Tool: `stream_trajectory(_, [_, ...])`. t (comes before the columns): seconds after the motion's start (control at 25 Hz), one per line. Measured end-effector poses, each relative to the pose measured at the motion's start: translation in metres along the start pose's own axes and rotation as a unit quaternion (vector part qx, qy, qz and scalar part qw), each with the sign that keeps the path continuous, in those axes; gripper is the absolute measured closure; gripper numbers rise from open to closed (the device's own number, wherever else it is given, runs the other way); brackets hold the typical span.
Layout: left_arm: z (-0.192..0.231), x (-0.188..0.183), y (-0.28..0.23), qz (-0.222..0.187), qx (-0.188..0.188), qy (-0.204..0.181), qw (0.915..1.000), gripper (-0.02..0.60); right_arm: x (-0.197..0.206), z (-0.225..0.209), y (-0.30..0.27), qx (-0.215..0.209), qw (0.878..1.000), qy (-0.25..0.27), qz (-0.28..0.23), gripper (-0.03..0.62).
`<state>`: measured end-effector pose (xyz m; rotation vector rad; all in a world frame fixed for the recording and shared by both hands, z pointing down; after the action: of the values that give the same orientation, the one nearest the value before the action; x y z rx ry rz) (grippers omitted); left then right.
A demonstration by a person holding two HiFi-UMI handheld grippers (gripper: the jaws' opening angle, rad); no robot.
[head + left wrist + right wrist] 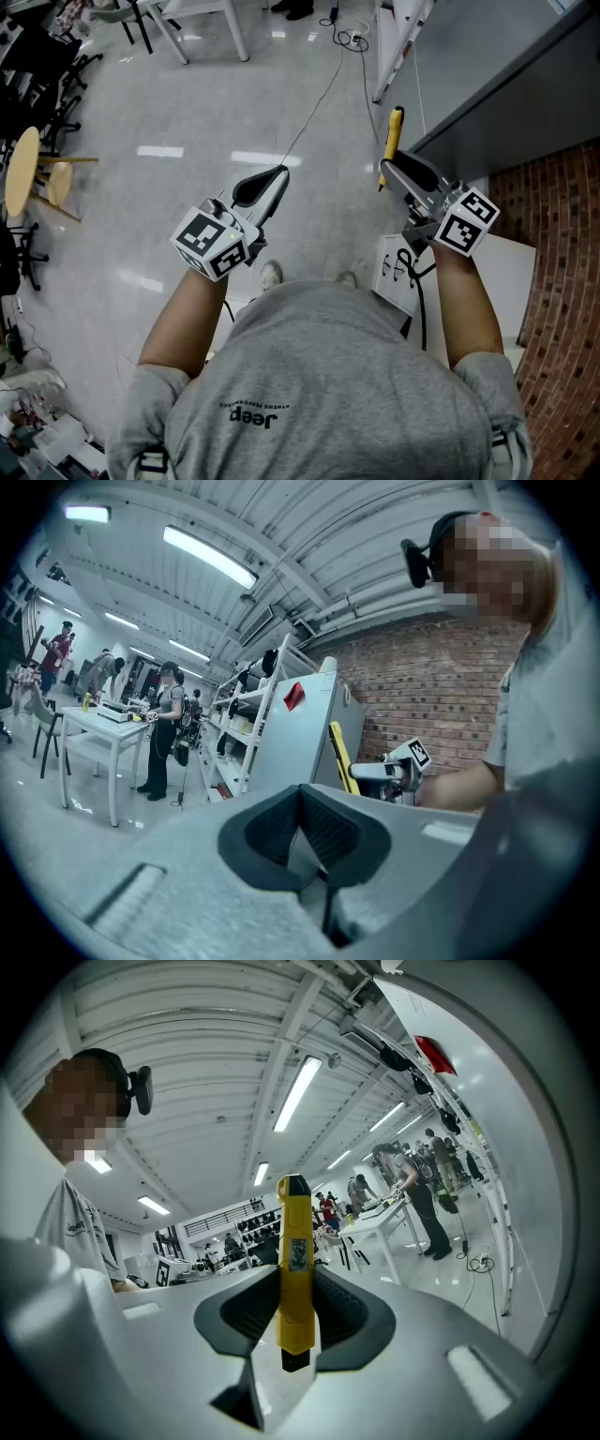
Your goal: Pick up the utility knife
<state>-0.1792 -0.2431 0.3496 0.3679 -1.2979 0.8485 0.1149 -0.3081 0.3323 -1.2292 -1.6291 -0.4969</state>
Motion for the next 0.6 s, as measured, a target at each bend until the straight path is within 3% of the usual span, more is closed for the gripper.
stream_trajectory(0.6, [-0.0079, 0.0004, 0.0036, 0.001, 0.001, -0.001, 1.0, 0.581, 0.0022, 0.0044, 0.0064, -0.002, 1.0, 0.007, -0.003, 0.471])
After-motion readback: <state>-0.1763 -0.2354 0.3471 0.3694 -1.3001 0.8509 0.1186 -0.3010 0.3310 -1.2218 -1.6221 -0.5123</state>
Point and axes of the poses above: the fingertips, and each gripper's own axes: y backward along the fingers, z to its left, x out of its underside, the point moved 9 cm from there along y, backward along the fingers, and after that the axes turned 8 degrees about z, right-handed, at the moved point
